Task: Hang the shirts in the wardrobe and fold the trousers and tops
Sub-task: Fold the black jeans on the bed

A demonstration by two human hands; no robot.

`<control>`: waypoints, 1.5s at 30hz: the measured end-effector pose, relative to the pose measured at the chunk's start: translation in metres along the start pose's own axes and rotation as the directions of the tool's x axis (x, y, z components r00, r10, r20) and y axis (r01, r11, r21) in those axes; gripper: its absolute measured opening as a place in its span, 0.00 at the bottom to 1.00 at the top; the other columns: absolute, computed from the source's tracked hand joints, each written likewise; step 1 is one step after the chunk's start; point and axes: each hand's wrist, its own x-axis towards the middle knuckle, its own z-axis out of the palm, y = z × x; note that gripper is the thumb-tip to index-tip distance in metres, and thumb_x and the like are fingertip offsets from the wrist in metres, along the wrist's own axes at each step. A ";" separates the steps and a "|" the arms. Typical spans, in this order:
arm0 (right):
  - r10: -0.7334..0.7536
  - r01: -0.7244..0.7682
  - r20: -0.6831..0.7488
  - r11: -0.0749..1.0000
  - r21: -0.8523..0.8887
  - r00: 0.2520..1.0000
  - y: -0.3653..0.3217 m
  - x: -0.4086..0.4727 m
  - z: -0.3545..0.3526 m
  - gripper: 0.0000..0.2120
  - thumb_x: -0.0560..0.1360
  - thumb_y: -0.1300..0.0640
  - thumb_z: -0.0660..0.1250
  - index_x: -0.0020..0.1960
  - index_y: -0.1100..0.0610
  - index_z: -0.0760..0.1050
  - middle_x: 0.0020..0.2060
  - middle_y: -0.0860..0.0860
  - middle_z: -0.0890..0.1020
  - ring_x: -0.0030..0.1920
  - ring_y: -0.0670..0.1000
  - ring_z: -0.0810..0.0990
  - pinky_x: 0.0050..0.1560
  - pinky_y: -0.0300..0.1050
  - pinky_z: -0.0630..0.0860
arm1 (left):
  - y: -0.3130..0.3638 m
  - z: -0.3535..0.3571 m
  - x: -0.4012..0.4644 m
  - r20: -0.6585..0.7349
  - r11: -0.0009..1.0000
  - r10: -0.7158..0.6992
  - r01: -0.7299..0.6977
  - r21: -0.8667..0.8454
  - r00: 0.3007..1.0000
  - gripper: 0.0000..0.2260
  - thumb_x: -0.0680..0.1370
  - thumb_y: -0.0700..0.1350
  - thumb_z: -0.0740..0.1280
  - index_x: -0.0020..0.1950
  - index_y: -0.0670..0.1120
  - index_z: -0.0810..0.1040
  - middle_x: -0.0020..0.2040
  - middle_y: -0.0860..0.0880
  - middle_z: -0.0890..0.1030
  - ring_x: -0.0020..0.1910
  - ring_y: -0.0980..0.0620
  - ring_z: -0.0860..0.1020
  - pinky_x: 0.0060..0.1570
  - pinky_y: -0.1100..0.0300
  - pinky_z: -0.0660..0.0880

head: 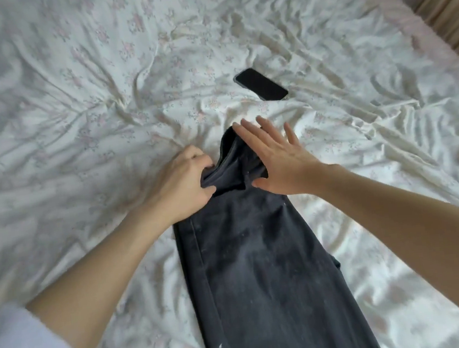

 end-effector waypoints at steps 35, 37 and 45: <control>0.147 -0.123 -0.431 0.989 0.083 0.890 -0.063 -0.221 0.066 0.17 0.72 0.61 0.55 0.56 0.61 0.79 0.49 0.55 0.82 0.49 0.58 0.80 0.49 0.50 0.76 | 0.102 0.095 -0.187 -0.187 0.995 -0.047 0.064 0.083 0.981 0.16 0.75 0.40 0.65 0.63 0.42 0.75 0.65 0.43 0.75 0.64 0.41 0.72 0.63 0.42 0.67; 0.200 -0.183 -0.294 0.979 0.086 0.934 -0.064 -0.190 0.071 0.22 0.76 0.56 0.51 0.66 0.59 0.71 0.63 0.56 0.75 0.65 0.57 0.72 0.66 0.58 0.65 | 0.094 0.106 -0.168 -0.072 0.977 -0.179 0.186 0.106 0.981 0.24 0.79 0.47 0.59 0.74 0.46 0.60 0.75 0.43 0.61 0.74 0.40 0.58 0.69 0.38 0.52; 0.216 -0.210 0.096 0.975 -0.067 0.972 -0.052 -0.178 0.134 0.26 0.78 0.41 0.36 0.73 0.44 0.32 0.76 0.45 0.43 0.72 0.52 0.31 0.71 0.59 0.35 | 0.052 0.145 -0.157 0.102 0.913 -0.236 0.185 0.363 0.966 0.27 0.78 0.61 0.44 0.75 0.56 0.41 0.78 0.48 0.48 0.76 0.43 0.47 0.68 0.34 0.39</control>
